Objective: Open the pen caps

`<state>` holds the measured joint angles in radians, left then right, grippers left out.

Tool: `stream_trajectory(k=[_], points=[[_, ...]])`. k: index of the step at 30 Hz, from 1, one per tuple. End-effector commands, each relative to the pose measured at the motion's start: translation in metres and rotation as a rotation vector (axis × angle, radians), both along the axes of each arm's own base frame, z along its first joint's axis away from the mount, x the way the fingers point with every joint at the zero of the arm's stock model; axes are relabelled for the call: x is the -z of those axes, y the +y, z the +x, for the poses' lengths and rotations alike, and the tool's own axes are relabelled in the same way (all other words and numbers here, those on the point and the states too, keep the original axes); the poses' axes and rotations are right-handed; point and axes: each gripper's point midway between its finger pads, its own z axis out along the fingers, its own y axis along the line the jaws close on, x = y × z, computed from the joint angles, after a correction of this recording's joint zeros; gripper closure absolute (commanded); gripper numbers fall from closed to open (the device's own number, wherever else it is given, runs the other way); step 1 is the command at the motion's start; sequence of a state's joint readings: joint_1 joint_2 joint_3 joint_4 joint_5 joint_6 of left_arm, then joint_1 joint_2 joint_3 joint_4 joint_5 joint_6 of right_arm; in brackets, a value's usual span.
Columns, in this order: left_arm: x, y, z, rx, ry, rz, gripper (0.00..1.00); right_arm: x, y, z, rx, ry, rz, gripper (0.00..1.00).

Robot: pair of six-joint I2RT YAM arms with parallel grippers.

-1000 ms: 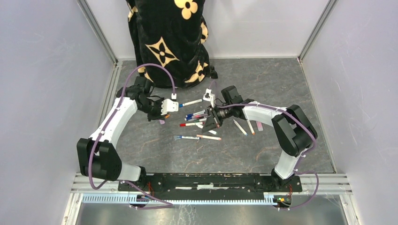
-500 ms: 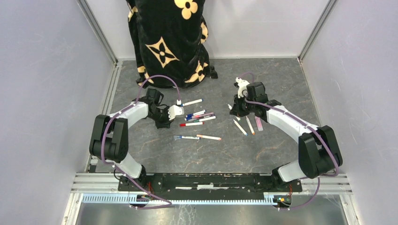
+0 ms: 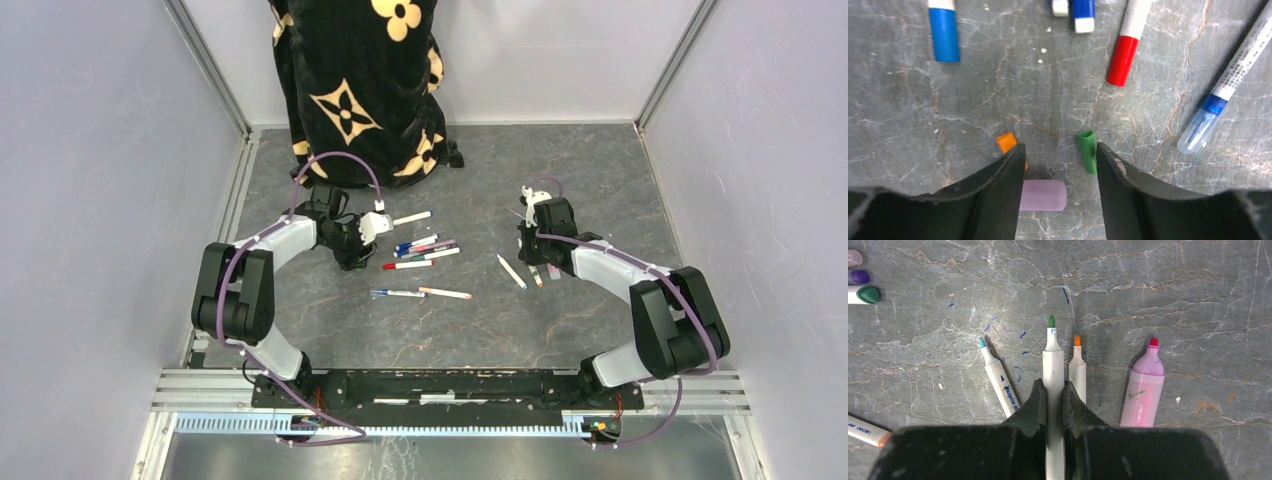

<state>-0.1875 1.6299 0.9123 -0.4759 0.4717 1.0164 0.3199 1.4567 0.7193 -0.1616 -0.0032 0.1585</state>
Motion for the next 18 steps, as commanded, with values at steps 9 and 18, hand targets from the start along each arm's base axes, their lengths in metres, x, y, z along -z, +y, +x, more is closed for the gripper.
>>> stream_trajectory(k=[9,18], points=[[-0.102,-0.027,0.034,-0.135,-0.014,-0.178,0.1,-0.003,0.01,0.005,-0.029,-0.061,0.035,0.85],[-0.204,0.0,0.082,-0.441,-0.151,-0.24,0.0,-0.011,0.011,0.004,-0.039,-0.088,0.027,0.56]])
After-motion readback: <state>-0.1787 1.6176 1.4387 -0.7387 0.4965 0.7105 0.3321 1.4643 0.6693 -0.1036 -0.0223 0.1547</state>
